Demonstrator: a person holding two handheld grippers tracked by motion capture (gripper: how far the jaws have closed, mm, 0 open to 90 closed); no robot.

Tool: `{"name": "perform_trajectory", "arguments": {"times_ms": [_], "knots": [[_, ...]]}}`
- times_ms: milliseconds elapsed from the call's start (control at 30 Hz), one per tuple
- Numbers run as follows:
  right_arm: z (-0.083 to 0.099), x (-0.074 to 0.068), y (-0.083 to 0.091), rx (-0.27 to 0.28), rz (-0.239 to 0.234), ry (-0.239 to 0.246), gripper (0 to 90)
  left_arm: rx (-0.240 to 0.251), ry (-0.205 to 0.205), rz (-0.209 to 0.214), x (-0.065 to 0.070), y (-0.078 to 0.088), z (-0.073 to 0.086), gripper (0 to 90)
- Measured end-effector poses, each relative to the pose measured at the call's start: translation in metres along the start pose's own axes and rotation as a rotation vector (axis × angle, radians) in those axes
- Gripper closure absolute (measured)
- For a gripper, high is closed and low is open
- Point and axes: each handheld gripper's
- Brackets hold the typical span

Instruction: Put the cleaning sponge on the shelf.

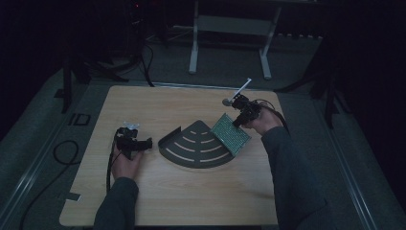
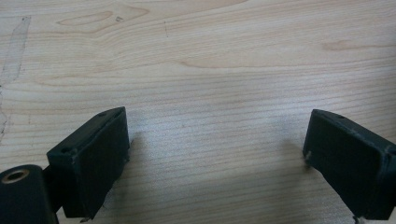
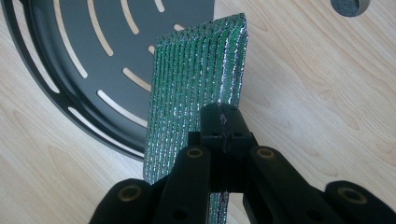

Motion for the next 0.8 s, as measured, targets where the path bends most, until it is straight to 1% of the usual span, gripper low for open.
{"name": "perform_trajectory", "arguments": {"times_ms": [367, 500, 800], "knots": [[-0.012, -0.003, -0.013, -0.005, 0.005, -0.011, 89.8, 0.0, 0.0, 0.0, 0.0, 0.0, 0.0, 7.4], [-0.015, -0.004, -0.018, -0.003, 0.0, -0.019, 89.9, 0.0, 0.0, 0.0, 0.0, 0.0, 0.0, 7.4], [-0.018, -0.007, -0.028, -0.007, -0.008, -0.014, 89.8, 0.001, 0.0, -0.001, 0.0, 0.0, 0.0, 7.5]]}}
Point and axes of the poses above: each handheld gripper's, and its own axes: y roughly backward along the jaws, z roughly out of its underside, x roughly to its right, and after that the axes turned 9 degrees about -z, right-handed
